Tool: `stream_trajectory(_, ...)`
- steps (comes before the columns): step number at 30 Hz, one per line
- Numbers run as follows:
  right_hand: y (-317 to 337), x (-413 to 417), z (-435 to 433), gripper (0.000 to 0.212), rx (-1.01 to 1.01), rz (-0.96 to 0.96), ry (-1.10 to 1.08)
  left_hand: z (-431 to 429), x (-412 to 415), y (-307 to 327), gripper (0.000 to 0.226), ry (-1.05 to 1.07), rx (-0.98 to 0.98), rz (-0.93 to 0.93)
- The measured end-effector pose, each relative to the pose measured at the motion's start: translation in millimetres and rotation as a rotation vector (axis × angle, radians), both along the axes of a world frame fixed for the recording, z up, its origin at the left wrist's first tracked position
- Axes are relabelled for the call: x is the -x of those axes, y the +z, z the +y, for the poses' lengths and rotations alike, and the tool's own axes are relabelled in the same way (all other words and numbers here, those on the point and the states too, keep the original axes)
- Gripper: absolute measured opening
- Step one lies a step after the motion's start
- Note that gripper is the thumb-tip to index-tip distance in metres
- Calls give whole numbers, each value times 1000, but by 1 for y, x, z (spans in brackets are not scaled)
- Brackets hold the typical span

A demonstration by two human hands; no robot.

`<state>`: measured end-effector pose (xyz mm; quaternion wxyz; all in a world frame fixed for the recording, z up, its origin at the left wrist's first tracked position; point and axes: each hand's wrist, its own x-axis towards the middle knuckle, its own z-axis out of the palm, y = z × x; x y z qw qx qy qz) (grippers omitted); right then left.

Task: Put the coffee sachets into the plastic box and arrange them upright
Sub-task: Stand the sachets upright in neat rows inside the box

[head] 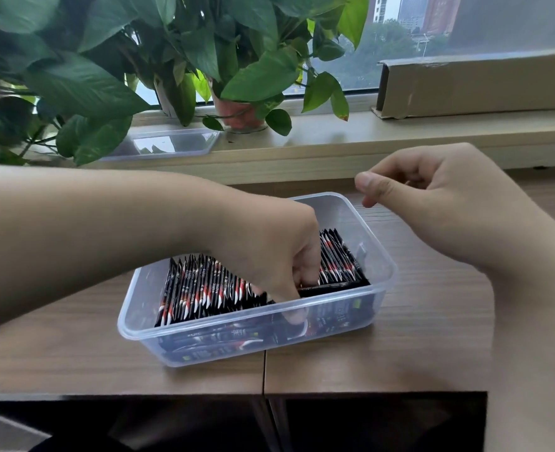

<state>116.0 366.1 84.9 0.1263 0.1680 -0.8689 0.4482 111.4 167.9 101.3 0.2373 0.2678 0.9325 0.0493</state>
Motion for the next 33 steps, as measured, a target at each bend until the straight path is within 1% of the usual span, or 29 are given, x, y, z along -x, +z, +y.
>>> stream_trajectory(3,-3,3,-2,24,-6,4,15,1,5,10,19,-9,51,-133)
stream_trajectory(6,-4,4,-5,23,-24,6,29,1,8,17,25,-33,39,-265)
stream_trajectory(7,-5,5,-5,23,-31,10,30,1,9,17,23,-42,23,-279)
stream_trajectory(10,-8,8,-7,23,-47,17,24,3,10,7,12,-86,-35,-193)
stream_trajectory(13,-11,10,-8,23,-59,32,12,7,7,-7,15,-153,-33,-113)
stream_trajectory(15,-12,12,-10,24,-65,38,7,9,6,-10,20,-159,-40,-86)
stream_trajectory(18,-15,13,-15,23,-85,51,3,10,4,-6,17,-145,-63,-103)
stream_trajectory(22,-16,12,-18,23,-104,63,4,1,2,1,7,-86,-106,-207)
stream_trajectory(26,-16,12,-20,22,-126,62,-8,-8,2,-5,15,-70,-78,-211)
stream_trajectory(28,-16,11,-21,22,-142,56,-18,-10,1,-5,15,-78,-59,-173)
stream_trajectory(30,-16,11,-21,22,-155,54,-22,-14,-2,4,13,-90,-80,-108)
stream_trajectory(33,-15,10,-20,22,-148,68,-5,-31,-7,26,11,-32,-174,66)
